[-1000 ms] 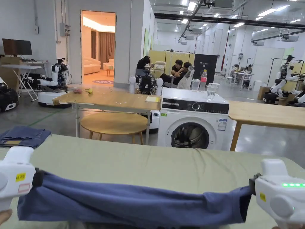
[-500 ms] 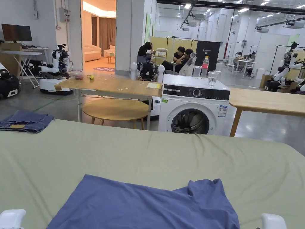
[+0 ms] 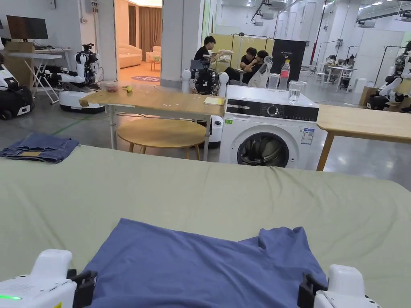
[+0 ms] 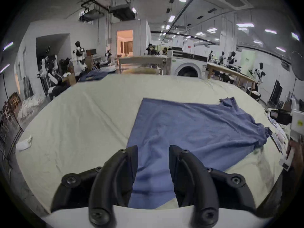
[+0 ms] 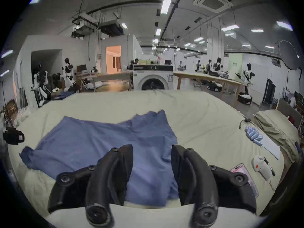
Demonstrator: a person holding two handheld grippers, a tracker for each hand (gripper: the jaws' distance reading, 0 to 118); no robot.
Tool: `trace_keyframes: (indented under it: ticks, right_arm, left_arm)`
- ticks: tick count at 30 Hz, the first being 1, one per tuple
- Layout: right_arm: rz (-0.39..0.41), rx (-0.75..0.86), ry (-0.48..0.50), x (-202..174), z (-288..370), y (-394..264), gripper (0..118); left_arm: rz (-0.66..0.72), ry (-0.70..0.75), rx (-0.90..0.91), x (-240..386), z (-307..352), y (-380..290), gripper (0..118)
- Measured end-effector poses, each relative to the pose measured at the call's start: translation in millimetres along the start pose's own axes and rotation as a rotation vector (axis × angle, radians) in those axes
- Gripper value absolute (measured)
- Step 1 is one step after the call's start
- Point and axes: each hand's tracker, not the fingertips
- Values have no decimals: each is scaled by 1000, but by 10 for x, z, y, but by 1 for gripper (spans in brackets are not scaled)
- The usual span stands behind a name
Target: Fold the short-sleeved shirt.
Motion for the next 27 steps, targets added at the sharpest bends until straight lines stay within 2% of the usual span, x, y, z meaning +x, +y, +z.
trace_keyframes:
  ticks: [2,3,6,10,14,18,25,26,27]
  right_arm:
    - [-5,24,13,-143,44,-12,3]
    - [-6,25,9,-200,50,-14,0]
    - [-35,29,42,-285,45,-32,0]
    - [-11,3,72,-378,-33,-18,0]
    - [2,-30,73,-440,-194,24,0]
    - [15,-66,80,-476,-420,80,0]
    - [32,-131,87,-507,-785,100,0]
    - [35,-137,85,-516,-827,101,0]
    - [35,-142,86,-514,-859,98,0]
  left_arm:
    - [6,5,11,110,-13,28,2]
    - [7,9,19,153,-21,17,0]
    - [5,13,29,249,-46,34,0]
    - [1,1,10,288,-139,115,0]
    - [60,13,-30,148,-375,328,0]
    - [34,-5,-134,-91,-919,702,0]
    - [73,-51,-325,-507,-2074,1433,0]
    - [68,-55,-358,-542,-2220,1505,6]
    - [66,-71,-392,-550,-2347,1561,22]
